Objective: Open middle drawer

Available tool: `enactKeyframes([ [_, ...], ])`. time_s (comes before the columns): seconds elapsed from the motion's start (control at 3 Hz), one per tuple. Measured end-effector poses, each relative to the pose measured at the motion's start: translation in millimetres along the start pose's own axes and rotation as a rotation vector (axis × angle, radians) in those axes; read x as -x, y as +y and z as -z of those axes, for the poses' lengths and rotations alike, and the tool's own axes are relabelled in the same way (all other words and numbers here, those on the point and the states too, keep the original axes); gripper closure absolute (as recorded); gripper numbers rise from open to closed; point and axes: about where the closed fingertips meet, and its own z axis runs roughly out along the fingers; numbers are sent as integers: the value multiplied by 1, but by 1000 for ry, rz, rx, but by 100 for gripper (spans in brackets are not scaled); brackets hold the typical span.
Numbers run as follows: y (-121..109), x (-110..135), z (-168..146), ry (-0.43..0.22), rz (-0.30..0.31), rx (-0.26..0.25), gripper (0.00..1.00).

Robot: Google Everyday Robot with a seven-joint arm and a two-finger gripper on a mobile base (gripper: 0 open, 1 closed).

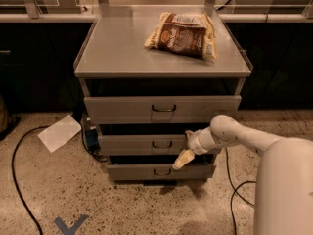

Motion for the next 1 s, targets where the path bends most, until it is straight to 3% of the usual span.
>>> enactKeyframes([
  [0.33,0,1,2,0,0,0,0],
  [0.67,36,1,5,12,33,89,0],
  [1.0,36,1,5,12,33,89,0],
])
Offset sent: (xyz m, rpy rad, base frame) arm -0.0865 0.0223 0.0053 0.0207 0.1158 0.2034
